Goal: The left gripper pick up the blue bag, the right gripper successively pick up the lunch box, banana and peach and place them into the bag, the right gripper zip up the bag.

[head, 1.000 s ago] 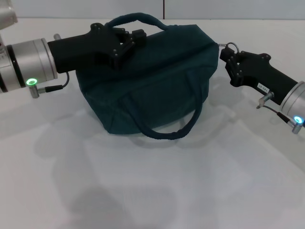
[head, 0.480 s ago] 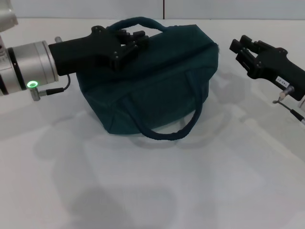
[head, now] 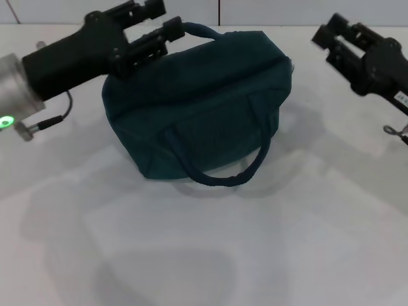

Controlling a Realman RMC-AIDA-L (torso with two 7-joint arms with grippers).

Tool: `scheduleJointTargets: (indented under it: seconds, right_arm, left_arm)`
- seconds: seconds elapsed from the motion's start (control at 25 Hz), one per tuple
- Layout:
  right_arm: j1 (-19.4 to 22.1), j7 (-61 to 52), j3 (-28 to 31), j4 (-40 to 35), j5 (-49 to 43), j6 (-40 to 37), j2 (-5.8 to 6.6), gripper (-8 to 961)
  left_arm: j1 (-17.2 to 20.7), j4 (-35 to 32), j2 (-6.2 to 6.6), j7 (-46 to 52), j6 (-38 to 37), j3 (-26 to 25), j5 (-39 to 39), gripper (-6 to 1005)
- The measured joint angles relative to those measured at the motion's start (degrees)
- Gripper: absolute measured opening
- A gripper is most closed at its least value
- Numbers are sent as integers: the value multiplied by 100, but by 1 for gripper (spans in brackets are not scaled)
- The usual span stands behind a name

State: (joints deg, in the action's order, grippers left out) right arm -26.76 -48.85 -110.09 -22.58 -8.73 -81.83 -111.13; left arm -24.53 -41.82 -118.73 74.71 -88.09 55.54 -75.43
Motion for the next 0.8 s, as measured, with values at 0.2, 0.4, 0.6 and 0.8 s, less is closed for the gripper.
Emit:
scheduleJointTargets:
  seconds: [0.2, 0.4, 0.6, 0.8]
  right_arm:
    - [-185, -308, 12, -202, -937, -588, 135, 401]
    - [-223, -361, 14, -329, -1531, -494, 112, 456]
    - [-236, -352, 15, -332, -1730, -489, 106, 684]
    - [-231, -342, 60, -312, -1780, -474, 85, 684]
  left_arm:
    - [558, 153, -68, -770, -785, 9, 572, 543]
    - [829, 869, -78, -1860, -1166, 39, 846, 754]
    - [894, 1572, -81, -3021, -1479, 54, 826, 871]
    - [912, 1795, -68, -3295, -1555, 39, 843, 881]
